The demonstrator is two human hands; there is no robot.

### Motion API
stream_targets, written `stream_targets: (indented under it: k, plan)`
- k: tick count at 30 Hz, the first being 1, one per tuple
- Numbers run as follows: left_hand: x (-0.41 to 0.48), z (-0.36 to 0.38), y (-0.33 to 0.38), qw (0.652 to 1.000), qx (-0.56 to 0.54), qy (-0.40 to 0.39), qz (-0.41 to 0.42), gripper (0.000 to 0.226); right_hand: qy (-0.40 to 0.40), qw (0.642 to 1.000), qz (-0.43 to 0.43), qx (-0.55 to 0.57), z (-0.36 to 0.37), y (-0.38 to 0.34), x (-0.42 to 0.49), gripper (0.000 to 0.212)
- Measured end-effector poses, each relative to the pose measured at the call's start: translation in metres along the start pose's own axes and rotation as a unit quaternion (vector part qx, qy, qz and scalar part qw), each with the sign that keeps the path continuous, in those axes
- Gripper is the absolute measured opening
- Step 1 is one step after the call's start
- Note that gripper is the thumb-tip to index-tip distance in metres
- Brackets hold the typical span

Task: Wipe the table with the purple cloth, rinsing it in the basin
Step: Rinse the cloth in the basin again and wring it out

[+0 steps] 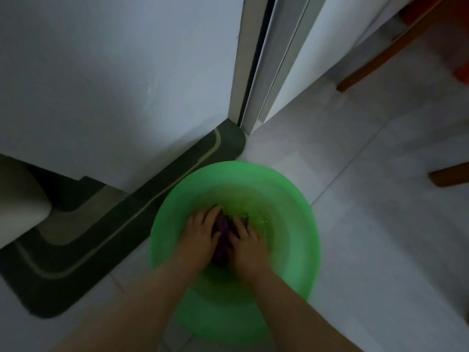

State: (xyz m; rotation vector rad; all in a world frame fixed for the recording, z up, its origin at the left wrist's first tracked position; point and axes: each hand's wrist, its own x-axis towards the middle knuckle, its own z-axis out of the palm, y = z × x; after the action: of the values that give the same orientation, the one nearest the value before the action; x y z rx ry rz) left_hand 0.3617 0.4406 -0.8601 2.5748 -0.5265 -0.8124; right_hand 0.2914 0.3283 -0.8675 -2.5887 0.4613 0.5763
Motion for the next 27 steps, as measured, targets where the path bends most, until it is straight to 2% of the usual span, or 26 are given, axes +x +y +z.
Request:
stream_targets:
  k: [1,3,5,8,10,11,12,13,15,19,20,22,23,24,25,27]
  plan:
    - [-0.004,0.004,0.001,0.999,-0.014,-0.034,0.012,0.059,0.031,0.999,0.019,0.005,0.002,-0.001,0.0,0.042]
    - [-0.008,0.013,0.001,0.995,-0.074,-0.064,0.015,0.057,0.083,0.988,0.096,0.084,0.006,-0.005,0.003,0.039]
    - [-0.007,0.018,0.009,0.974,-0.22,-0.039,-0.034,0.049,0.067,0.956,0.147,0.245,0.016,-0.016,0.006,0.045]
    - [-0.001,0.009,0.03,0.9,-0.405,-0.048,-0.152,0.038,0.111,0.881,0.178,0.425,0.017,-0.035,0.001,0.048]
    - [0.001,0.003,0.041,0.837,-0.501,-0.082,-0.203,0.033,0.139,0.81,0.212,0.529,0.011,-0.039,-0.001,0.041]
    - [0.001,-0.001,0.047,0.803,-0.548,-0.096,-0.216,0.03,0.152,0.785,0.223,0.558,0.008,-0.039,-0.002,0.034]
    - [0.001,-0.004,0.051,0.791,-0.562,-0.099,-0.22,0.029,0.17,0.772,0.224,0.57,0.003,-0.038,-0.003,0.023]
    - [0.001,-0.005,0.054,0.808,-0.541,-0.099,-0.213,0.031,0.19,0.769,0.22,0.569,-0.001,-0.039,-0.004,0.013]
    - [0.0,-0.005,0.061,0.834,-0.504,-0.083,-0.209,0.037,0.225,0.784,0.204,0.542,-0.005,-0.038,-0.003,0.016]
    - [0.005,-0.014,0.073,0.839,-0.495,-0.087,-0.209,0.038,0.225,0.842,0.155,0.465,-0.02,-0.027,0.002,0.029]
    - [0.008,-0.013,0.075,0.86,-0.469,-0.072,-0.188,0.035,0.227,0.858,0.14,0.44,-0.024,-0.021,0.004,0.027]
    - [0.014,-0.009,0.07,0.938,-0.325,0.012,-0.122,0.023,0.234,0.896,0.121,0.357,-0.024,-0.009,0.006,0.017]
    - [0.015,-0.006,0.063,0.97,-0.224,0.042,-0.087,0.022,0.215,0.921,0.133,0.297,-0.019,-0.001,0.005,0.026]
    - [0.016,-0.003,0.054,0.991,-0.118,0.047,-0.05,0.032,0.175,0.944,0.148,0.239,-0.012,0.006,0.002,0.041]
    - [0.015,0.001,0.044,0.999,-0.024,0.029,-0.01,0.045,0.129,0.964,0.155,0.17,-0.005,0.01,-0.002,0.055]
    - [0.012,0.007,0.027,0.991,0.119,-0.035,0.056,0.059,0.084,0.993,0.078,0.034,0.009,0.018,-0.013,0.068]
